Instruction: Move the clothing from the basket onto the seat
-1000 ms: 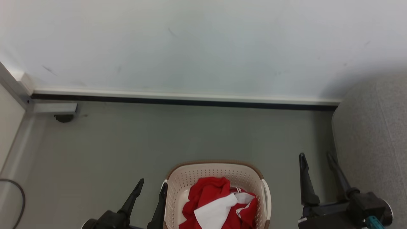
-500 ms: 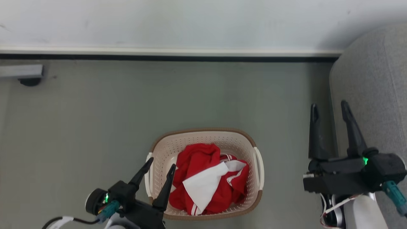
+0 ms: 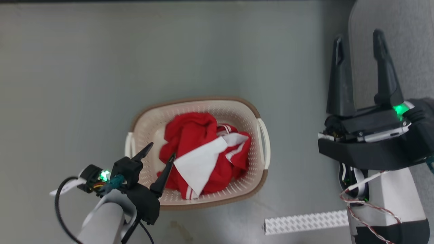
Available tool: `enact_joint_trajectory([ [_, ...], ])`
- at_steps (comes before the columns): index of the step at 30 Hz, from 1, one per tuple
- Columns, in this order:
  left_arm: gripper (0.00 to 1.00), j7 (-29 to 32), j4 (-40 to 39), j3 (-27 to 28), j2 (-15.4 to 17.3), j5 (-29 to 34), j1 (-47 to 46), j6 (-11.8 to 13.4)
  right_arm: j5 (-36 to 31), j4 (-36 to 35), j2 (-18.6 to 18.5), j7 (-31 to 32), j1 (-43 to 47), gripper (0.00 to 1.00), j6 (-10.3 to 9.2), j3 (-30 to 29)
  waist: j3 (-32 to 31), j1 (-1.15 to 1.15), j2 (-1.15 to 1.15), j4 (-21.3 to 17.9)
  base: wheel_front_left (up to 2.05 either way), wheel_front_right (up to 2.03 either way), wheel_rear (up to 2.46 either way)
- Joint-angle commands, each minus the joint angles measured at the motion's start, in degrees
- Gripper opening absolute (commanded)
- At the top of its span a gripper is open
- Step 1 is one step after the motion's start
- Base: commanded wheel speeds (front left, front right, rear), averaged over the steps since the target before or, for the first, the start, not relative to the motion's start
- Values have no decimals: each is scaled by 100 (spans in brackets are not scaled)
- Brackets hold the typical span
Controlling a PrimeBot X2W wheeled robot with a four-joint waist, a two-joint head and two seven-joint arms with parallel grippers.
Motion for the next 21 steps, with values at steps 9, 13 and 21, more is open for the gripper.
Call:
enact_joint_trajectory([
  [9,100,64,985,-1027,352,-525,-864,-1,176,-261,11,-14,-539,100,21,161,1167,-1,-1,-556,0,0,0],
  [13,100,84,1245,-1498,433,-743,-1165,-1,264,-457,12,-14,-708,100,21,241,1421,-1,-1,-652,0,0,0],
  [21,100,150,1669,-1983,505,-832,-1687,-16,389,-892,11,-14,-981,100,21,398,1812,-1,-1,-790,0,0,0],
])
